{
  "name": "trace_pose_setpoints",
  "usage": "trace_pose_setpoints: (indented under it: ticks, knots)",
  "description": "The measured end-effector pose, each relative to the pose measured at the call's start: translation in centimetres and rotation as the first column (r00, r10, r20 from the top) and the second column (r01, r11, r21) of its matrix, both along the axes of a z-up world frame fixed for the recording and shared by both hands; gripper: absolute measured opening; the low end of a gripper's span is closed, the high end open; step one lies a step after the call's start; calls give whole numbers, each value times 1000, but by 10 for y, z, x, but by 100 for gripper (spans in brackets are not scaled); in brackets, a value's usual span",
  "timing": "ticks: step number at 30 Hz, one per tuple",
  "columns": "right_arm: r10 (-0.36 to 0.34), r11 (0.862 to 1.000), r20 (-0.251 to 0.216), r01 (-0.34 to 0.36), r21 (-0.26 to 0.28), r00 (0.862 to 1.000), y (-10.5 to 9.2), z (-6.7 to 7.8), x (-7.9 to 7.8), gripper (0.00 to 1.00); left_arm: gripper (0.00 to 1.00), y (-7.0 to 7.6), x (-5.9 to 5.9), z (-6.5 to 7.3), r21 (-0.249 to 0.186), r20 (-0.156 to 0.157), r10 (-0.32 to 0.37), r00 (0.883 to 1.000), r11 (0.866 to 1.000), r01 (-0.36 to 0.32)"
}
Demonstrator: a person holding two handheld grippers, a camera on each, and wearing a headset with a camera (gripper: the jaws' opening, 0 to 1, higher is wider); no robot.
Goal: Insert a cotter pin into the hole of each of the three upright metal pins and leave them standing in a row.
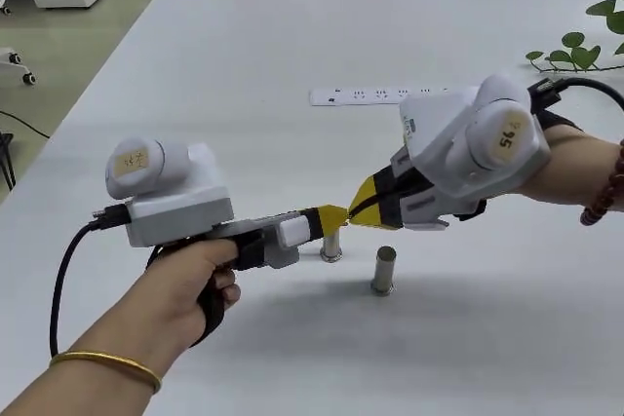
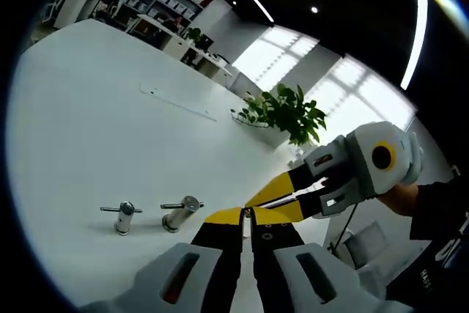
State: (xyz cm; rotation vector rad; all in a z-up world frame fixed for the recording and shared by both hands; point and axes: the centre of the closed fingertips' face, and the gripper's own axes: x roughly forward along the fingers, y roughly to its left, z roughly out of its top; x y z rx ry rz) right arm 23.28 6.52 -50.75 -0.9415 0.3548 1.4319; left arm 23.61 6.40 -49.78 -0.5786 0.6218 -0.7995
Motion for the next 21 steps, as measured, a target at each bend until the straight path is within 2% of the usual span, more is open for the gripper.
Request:
trace_pose_setpoints:
  ticks: [5,8,10,11,13,15,17,21]
  knots:
    - [-1,1000,-1,1,1,1000,-1,-1,1,0,0,0,-1,-1,-3,-6,0,1000,1000,0]
    - [-2,1000,-1,2,2,1000,-1,-1,1,0,0,-1,-2,-1,17,26,-13,1000,1000,12]
    - [-6,1000,-1,6,3,1000,-1,-1,1,0,0,0,-2,-1,20,29,-11,1000,1000,11]
    - [-13,1000,-10,13,6,1000,0,-1,0,0,0,-1,-2,-1,39,54,-24,998,999,21]
    - [-20,1000,-17,20,9,1000,0,-2,0,0,0,-1,-2,-1,55,75,-32,997,998,28]
    - [-29,999,-27,30,21,999,1,-2,0,0,0,-1,-2,-1,79,111,-47,993,996,38]
    - [-47,998,-46,49,37,998,1,-3,2,0,0,-1,-2,-1,87,118,-50,992,995,40]
    - [-61,997,-58,63,42,996,-1,-5,1,0,0,1,-2,-1,114,156,-70,985,992,52]
